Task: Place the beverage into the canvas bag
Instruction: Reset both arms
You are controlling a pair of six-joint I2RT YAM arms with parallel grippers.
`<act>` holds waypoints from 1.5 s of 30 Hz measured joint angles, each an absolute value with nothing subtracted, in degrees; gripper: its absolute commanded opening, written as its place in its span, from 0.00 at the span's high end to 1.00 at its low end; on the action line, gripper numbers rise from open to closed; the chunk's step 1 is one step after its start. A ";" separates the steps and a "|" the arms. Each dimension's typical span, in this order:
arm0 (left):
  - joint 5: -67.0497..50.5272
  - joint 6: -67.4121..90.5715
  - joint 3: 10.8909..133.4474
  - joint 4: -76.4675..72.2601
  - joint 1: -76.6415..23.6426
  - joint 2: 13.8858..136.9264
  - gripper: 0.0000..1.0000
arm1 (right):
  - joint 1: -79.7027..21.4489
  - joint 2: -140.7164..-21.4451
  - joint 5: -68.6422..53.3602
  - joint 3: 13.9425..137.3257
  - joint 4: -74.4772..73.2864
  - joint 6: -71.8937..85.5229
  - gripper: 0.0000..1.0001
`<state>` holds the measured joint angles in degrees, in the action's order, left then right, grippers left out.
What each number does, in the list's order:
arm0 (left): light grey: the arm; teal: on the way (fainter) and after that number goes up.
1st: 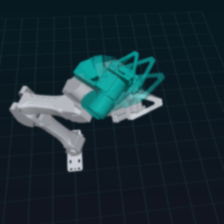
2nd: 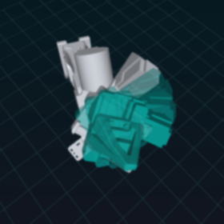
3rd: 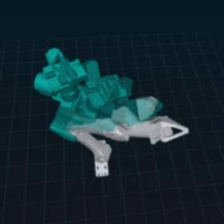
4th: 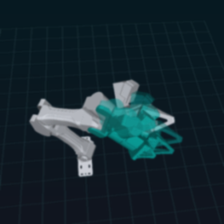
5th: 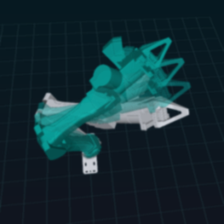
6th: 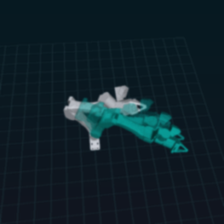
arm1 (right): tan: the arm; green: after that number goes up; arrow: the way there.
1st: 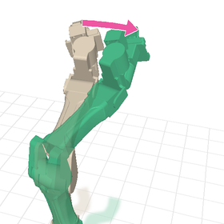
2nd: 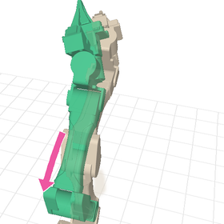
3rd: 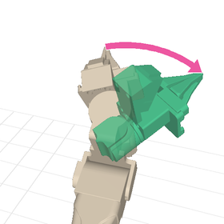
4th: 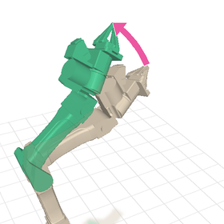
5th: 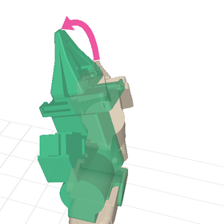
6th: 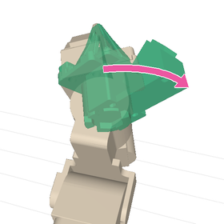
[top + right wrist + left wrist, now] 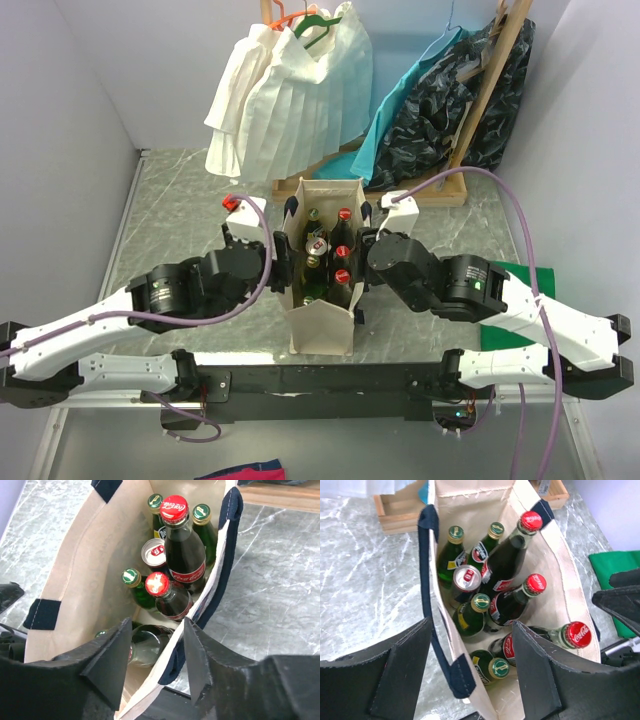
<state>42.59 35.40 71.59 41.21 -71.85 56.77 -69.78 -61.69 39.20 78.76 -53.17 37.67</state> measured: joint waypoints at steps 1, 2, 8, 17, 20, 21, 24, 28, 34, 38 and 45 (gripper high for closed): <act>42.92 35.44 71.59 41.43 -71.85 56.55 0.28 | -69.76 -61.73 39.20 78.76 -53.19 37.71 0.39; 43.27 35.59 71.59 41.63 -71.85 56.27 0.27 | -69.76 -61.76 39.22 78.76 -53.19 37.74 0.37; 44.82 35.79 71.00 42.61 -71.85 54.78 0.18 | -69.76 -61.73 39.68 78.70 -53.17 37.87 0.31; 48.53 36.03 67.70 45.39 -71.85 51.18 0.04 | -69.69 -59.92 42.15 76.29 -53.15 38.09 0.00; 49.89 36.10 67.46 45.89 -71.85 50.78 0.04 | -69.58 -58.28 43.11 75.16 -53.10 38.00 0.00; 50.39 36.16 67.42 46.13 -71.85 50.65 0.04 | -69.47 -57.78 43.46 74.87 -53.08 37.98 0.00; 51.20 36.56 67.07 46.61 -71.85 50.02 0.04 | -68.97 -57.04 44.29 74.50 -53.12 38.04 0.00; 51.44 38.09 65.89 47.68 -71.85 48.84 0.04 | -68.60 -56.88 44.93 73.71 -53.10 38.37 0.00; 53.08 42.41 65.45 50.81 -71.85 48.25 0.04 | -68.12 -56.45 45.43 71.85 -53.28 39.40 0.00; 54.50 44.29 65.45 52.05 -71.85 48.23 0.04 | -67.53 -55.27 45.69 71.55 -53.49 39.62 0.00; 55.64 45.30 65.45 52.18 -71.85 48.45 0.04 | -66.92 -53.34 46.09 71.31 -53.54 40.01 0.00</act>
<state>55.64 45.30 65.45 52.18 -71.85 48.45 -66.92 -53.34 46.09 71.31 -53.54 40.01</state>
